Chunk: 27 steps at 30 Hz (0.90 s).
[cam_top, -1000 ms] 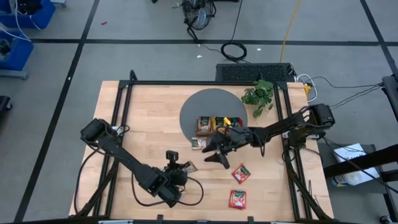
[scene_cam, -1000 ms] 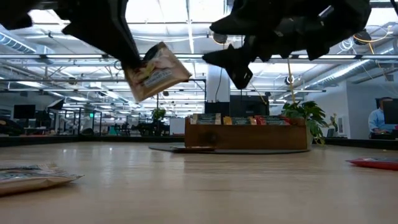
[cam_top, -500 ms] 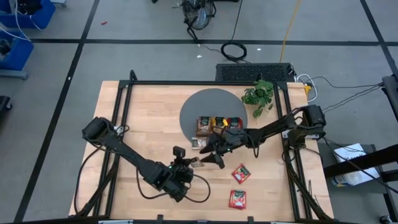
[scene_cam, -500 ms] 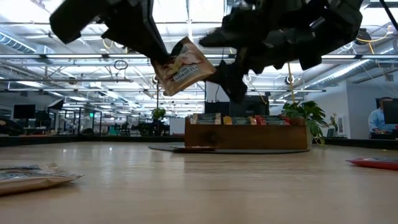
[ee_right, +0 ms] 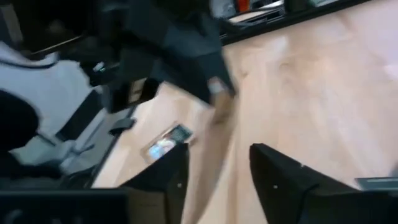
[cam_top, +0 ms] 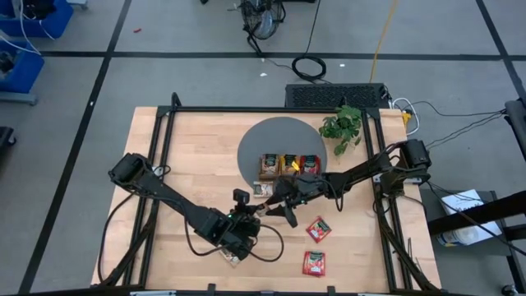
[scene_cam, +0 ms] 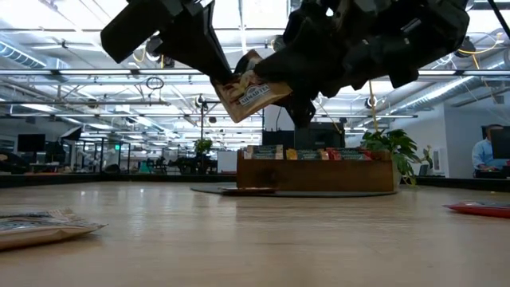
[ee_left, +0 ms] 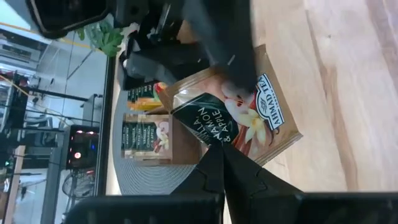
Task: Pick & Place Tea
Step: Put the bottom right brown tea packet into the left section of the wooden organizer
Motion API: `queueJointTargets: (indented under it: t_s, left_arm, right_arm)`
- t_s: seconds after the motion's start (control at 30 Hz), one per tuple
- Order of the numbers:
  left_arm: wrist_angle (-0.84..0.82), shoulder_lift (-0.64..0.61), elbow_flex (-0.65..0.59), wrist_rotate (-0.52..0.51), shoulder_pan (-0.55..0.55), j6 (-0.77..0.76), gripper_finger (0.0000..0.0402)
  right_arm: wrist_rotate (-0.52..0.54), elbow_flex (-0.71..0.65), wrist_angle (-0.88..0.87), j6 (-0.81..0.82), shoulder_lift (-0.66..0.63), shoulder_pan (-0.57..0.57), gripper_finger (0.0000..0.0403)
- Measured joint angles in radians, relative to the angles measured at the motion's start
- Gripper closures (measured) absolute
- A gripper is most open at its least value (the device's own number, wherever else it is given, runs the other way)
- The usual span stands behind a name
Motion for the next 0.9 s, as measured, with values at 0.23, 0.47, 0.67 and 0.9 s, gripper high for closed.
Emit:
queueJointTargets:
  t_s: [0.23,0.47,0.67,0.9]
  left_arm:
    - [0.013,0.000,0.000,0.024,0.002,0.002,0.0398]
    - [-0.002,0.000,0.000,0.026,-0.013,-0.010,0.0369]
    - [-0.046,-0.045,0.000,0.035,-0.043,-0.063,0.0281]
    - [-0.048,-0.122,0.000,0.064,-0.069,-0.274,0.0160]
  right_arm:
    - [0.020,0.000,0.001,-0.028,0.000,0.002,0.0387]
    - [0.026,-0.001,-0.022,-0.113,0.000,0.006,0.0400]
    - [0.046,-0.028,-0.034,-0.251,0.000,0.028,0.0402]
    - [0.228,-0.085,0.016,-0.536,-0.001,0.106,0.0402]
